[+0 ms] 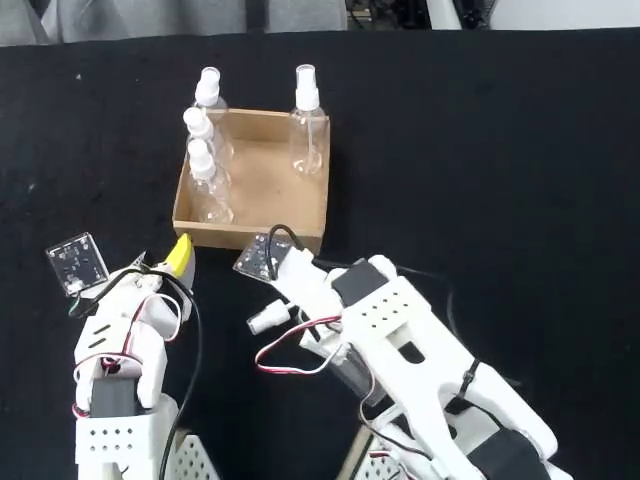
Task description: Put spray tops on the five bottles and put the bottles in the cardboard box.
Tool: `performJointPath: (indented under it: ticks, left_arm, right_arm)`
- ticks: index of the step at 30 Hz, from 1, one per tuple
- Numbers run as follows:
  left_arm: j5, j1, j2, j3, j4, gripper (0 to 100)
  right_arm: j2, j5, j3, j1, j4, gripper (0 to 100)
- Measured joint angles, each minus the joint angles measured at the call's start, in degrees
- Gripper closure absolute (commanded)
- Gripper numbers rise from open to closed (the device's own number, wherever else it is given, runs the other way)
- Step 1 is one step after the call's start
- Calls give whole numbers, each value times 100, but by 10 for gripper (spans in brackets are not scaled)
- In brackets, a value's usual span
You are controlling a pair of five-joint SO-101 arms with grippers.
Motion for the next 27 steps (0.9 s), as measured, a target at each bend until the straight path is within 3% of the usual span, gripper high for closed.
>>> performJointPath:
  ticks: [4,7,16,27]
  left_arm:
    - [0,0,0,0,0,787]
    - [0,0,0,0,0,787]
    - [0,0,0,0,0,787]
    - [0,0,0,0,0,787]
  right_arm:
    - [0,0,0,0,185,684]
    - [0,0,0,0,352,640]
    - [62,0,-220,0,765,645]
    - [79,0,-79,0,501,751]
